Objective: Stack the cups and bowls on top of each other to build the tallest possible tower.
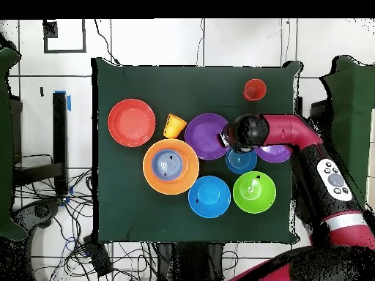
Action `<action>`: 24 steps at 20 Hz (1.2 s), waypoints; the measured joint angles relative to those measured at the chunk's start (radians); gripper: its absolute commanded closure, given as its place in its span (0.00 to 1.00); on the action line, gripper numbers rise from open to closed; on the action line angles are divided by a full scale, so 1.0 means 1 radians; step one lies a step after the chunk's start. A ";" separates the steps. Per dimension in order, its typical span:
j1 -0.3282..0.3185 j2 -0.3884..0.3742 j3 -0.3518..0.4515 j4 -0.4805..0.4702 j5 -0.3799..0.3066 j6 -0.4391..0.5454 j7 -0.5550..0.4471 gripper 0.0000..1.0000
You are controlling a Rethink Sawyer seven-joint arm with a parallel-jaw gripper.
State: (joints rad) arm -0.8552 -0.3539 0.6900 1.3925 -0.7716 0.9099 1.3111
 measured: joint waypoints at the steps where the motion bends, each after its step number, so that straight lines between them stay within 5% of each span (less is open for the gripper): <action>1: 0.000 0.004 0.000 -0.001 -0.003 -0.002 0.000 0.00; 20: 0.000 0.032 0.000 -0.004 -0.044 -0.007 0.000 0.00; 21: 0.000 0.032 0.000 -0.004 -0.046 -0.007 0.000 1.00; 24: -0.001 0.032 0.001 -0.004 -0.042 -0.010 0.000 1.00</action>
State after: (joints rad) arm -0.8558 -0.3221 0.6913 1.3881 -0.8134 0.9004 1.3113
